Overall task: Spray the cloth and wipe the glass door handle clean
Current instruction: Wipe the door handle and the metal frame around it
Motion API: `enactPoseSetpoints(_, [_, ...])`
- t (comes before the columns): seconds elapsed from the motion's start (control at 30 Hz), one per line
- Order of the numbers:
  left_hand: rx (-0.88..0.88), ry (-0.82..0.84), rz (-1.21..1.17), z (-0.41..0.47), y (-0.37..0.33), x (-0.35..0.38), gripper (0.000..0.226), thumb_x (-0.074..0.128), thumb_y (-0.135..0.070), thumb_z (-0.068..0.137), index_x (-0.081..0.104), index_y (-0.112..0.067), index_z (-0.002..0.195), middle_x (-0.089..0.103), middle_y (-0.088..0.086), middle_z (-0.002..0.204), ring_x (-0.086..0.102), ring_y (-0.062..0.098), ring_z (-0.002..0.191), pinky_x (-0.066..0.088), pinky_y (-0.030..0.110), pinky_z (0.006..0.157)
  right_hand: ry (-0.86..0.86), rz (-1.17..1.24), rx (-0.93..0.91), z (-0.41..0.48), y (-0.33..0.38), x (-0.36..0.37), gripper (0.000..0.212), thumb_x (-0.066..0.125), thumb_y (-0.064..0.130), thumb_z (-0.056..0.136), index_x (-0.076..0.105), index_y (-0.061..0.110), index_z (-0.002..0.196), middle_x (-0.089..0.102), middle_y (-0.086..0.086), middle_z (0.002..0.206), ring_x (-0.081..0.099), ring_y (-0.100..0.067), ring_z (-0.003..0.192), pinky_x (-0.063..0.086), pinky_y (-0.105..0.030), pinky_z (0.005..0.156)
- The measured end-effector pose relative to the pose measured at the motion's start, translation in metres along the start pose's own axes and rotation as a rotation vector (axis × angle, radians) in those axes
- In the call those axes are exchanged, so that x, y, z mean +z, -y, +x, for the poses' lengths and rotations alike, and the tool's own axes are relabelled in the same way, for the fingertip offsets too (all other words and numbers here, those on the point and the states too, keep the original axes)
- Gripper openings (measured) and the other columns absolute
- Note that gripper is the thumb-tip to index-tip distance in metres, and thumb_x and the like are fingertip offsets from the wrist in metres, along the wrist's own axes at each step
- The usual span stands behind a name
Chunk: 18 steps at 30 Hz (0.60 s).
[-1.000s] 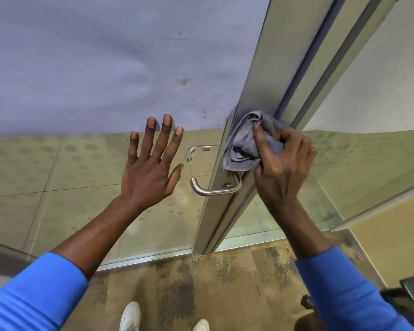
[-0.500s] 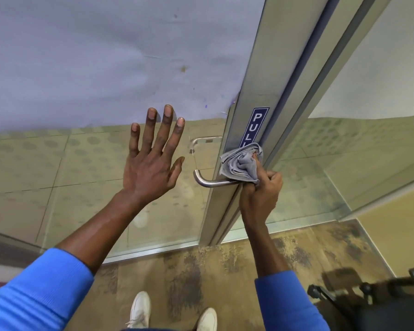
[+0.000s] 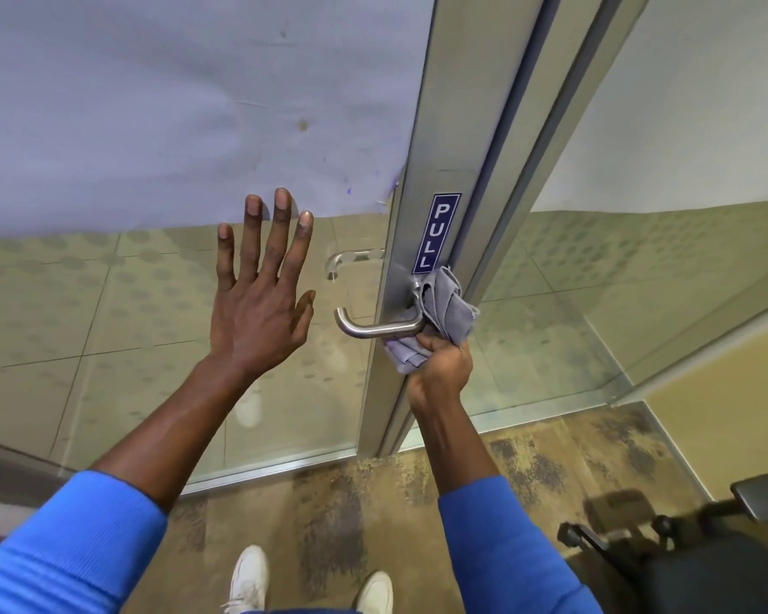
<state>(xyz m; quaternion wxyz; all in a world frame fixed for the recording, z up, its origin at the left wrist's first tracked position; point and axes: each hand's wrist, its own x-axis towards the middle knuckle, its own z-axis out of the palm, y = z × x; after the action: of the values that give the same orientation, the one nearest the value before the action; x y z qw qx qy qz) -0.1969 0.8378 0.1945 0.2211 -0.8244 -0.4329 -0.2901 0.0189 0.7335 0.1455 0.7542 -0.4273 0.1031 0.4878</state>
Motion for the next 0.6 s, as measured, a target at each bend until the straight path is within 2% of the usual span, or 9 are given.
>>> enactPoseSetpoints(0.07, [-0.026, 0.01, -0.019, -0.001, -0.007, -0.001, 0.122, 0.078, -0.038, 0.096, -0.004, -0.018, 0.184, -0.03, 0.005, 0.188, -0.035, 0.03, 0.173, -0.021, 0.054, 0.14, 0.041, -0.005, 0.041, -0.007, 0.0, -0.004, 0.045, 0.038, -0.007, 0.103, 0.056, -0.01, 0.145, 0.07, -0.038, 0.12, 0.073, -0.057, 0.08, 0.058, -0.071, 0.095])
enactPoseSetpoints(0.1, [-0.04, 0.019, -0.028, -0.003, -0.011, -0.002, 0.122, 0.079, -0.038, 0.096, -0.003, -0.017, 0.184, -0.03, 0.005, 0.188, -0.035, 0.03, 0.173, -0.02, 0.055, 0.14, 0.068, -0.022, 0.069, -0.012, 0.001, -0.007, 0.045, 0.039, -0.009, 0.101, 0.053, -0.015, 0.143, 0.07, -0.035, 0.116, 0.072, -0.056, 0.075, 0.056, -0.076, 0.098])
enactPoseSetpoints(0.2, [-0.071, 0.057, -0.053, -0.011, -0.023, -0.004, 0.121, 0.079, -0.037, 0.096, -0.001, -0.015, 0.184, -0.031, 0.005, 0.188, -0.035, 0.031, 0.172, -0.019, 0.055, 0.14, 0.183, -0.036, 0.216, -0.025, 0.004, -0.025, 0.028, 0.043, -0.009, 0.096, 0.062, -0.011, 0.117, 0.077, -0.037, 0.105, 0.08, -0.054, 0.085, 0.067, -0.063, 0.072])
enactPoseSetpoints(0.27, [-0.088, 0.083, -0.071, -0.018, -0.029, -0.006, 0.122, 0.079, -0.036, 0.095, -0.001, -0.014, 0.184, -0.03, 0.006, 0.188, -0.034, 0.031, 0.173, -0.016, 0.056, 0.141, 0.267, -0.053, 0.289, -0.031, 0.005, -0.041, 0.016, 0.052, -0.008, 0.087, 0.063, -0.004, 0.099, 0.078, -0.029, 0.094, 0.081, -0.05, 0.088, 0.067, -0.06, 0.07])
enactPoseSetpoints(0.33, [-0.108, 0.12, -0.09, -0.024, -0.036, -0.011, 0.122, 0.079, -0.035, 0.095, -0.002, -0.013, 0.184, -0.027, 0.009, 0.189, -0.029, 0.033, 0.175, -0.008, 0.06, 0.142, 0.328, -0.086, 0.312, -0.035, 0.01, -0.057, 0.014, 0.058, -0.002, 0.082, 0.059, 0.0, 0.095, 0.075, -0.024, 0.083, 0.08, -0.049, 0.085, 0.067, -0.057, 0.072])
enactPoseSetpoints(0.4, [-0.152, 0.16, -0.145, -0.032, -0.046, -0.019, 0.119, 0.078, -0.032, 0.096, 0.0, -0.011, 0.184, -0.018, 0.016, 0.191, -0.016, 0.04, 0.178, 0.001, 0.065, 0.143, 0.334, -0.156, 0.323, -0.036, 0.02, -0.076, 0.019, 0.058, 0.001, 0.08, 0.056, 0.0, 0.099, 0.072, -0.028, 0.083, 0.079, -0.048, 0.075, 0.067, -0.053, 0.067])
enactPoseSetpoints(0.47, [-0.233, 0.193, -0.271, -0.046, -0.063, -0.028, 0.108, 0.077, -0.028, 0.099, 0.011, -0.004, 0.182, -0.009, 0.022, 0.191, -0.005, 0.044, 0.179, 0.007, 0.065, 0.143, 0.313, -0.215, 0.351, -0.037, 0.031, -0.097, 0.026, 0.058, 0.001, 0.076, 0.058, -0.001, 0.102, 0.069, -0.027, 0.085, 0.077, -0.047, 0.067, 0.067, -0.051, 0.064])
enactPoseSetpoints(0.53, [-0.371, 0.217, -0.415, -0.062, -0.086, -0.039, 0.09, 0.075, -0.027, 0.102, 0.031, 0.002, 0.175, 0.003, 0.027, 0.19, 0.007, 0.046, 0.178, 0.014, 0.064, 0.142, 0.304, -0.21, 0.338, -0.041, 0.038, -0.114, 0.024, 0.06, -0.003, 0.072, 0.06, 0.004, 0.095, 0.067, -0.021, 0.097, 0.074, -0.045, 0.078, 0.066, -0.054, 0.077])
enactPoseSetpoints(0.6, [-0.533, 0.241, -0.544, -0.079, -0.112, -0.05, 0.073, 0.076, -0.027, 0.103, 0.048, 0.002, 0.164, 0.023, 0.026, 0.186, 0.026, 0.047, 0.173, 0.024, 0.064, 0.137, 0.327, -0.183, 0.278, -0.045, 0.04, -0.126, 0.028, 0.063, -0.008, 0.069, 0.064, 0.009, 0.09, 0.066, -0.016, 0.107, 0.067, -0.044, 0.102, 0.056, -0.063, 0.103])
